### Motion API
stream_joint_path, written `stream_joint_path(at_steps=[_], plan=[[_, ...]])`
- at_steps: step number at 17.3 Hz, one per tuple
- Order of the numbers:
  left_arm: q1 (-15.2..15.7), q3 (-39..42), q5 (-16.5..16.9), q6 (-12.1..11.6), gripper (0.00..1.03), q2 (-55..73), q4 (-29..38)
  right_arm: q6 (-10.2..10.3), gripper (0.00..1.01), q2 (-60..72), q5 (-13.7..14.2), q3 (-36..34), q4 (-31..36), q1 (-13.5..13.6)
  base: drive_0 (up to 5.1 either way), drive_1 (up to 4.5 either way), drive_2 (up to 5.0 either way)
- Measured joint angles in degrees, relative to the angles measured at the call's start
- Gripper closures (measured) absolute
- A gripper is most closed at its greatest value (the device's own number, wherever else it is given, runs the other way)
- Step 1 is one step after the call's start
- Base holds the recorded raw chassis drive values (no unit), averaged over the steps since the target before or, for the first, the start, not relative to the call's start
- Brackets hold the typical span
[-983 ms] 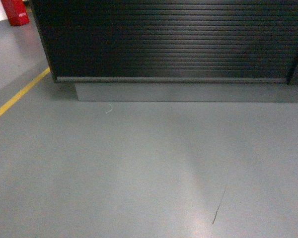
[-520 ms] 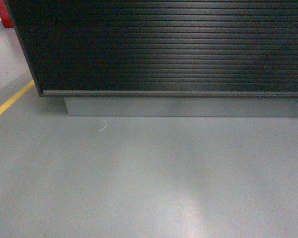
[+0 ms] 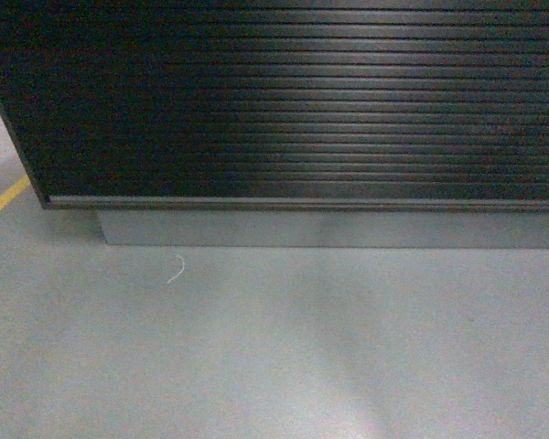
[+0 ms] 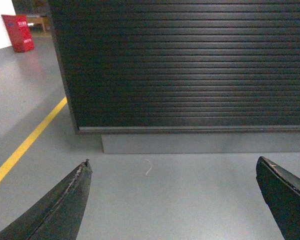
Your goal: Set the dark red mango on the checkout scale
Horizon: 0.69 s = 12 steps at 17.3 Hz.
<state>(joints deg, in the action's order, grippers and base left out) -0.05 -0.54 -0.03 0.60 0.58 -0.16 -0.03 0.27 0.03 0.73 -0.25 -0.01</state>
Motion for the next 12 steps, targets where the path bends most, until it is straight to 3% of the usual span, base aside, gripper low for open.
stream_joint_path(at_steps=[12], plan=[[0.0, 0.0, 0.0, -0.02, 0.05, 0.0, 0.02, 0.0, 0.03, 0.0, 0.02, 0.0, 0.07, 0.0, 0.1, 4.07, -4.0]])
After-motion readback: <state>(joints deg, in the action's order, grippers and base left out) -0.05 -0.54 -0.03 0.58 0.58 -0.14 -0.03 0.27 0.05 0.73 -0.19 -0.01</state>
